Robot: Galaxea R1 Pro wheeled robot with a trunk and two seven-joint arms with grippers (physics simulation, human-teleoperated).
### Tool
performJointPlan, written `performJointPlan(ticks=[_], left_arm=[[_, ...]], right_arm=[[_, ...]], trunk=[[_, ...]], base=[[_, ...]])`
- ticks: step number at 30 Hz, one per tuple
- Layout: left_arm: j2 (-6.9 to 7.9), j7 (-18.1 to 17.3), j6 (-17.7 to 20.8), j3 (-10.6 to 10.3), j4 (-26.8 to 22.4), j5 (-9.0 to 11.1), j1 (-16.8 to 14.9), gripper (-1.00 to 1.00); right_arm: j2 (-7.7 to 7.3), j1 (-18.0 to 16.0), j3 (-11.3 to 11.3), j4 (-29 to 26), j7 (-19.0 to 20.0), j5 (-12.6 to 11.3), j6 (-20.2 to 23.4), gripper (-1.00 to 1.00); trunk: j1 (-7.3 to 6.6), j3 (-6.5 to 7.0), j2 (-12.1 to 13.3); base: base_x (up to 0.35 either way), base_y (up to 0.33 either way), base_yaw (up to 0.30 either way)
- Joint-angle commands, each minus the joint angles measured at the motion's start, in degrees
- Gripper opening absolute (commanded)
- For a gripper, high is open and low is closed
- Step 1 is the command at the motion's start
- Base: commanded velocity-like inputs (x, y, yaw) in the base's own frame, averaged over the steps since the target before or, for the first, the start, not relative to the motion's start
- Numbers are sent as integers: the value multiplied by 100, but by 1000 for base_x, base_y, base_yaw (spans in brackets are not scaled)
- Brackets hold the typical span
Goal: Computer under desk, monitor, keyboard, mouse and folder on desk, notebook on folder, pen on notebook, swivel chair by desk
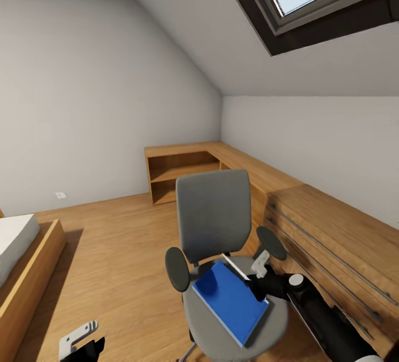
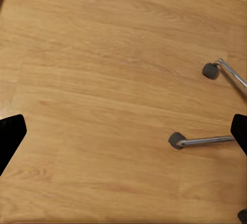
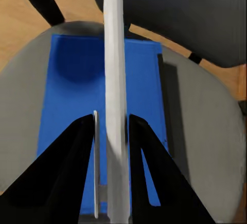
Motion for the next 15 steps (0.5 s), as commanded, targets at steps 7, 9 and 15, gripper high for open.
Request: performJointPlan(ticks=[7, 9, 15], left_arm=[[6, 52, 8, -5, -7, 58, -1, 100], [6, 58, 8, -8, 6, 58, -1, 100], [2, 65, 8, -38, 208, 55, -1, 100]], right_arm=[[95, 255, -511, -1001, -842, -25, 700, -100], [180, 280, -601, -1197, -1142, -84, 849, -100], [567, 319, -1212, -2052, -2248, -330, 1715, -100]], trunk=[[-155, 121, 279], [-199, 157, 359], [-330, 264, 600]], base=[[-18, 0, 0], [-5, 0, 0], [-1, 0, 0]])
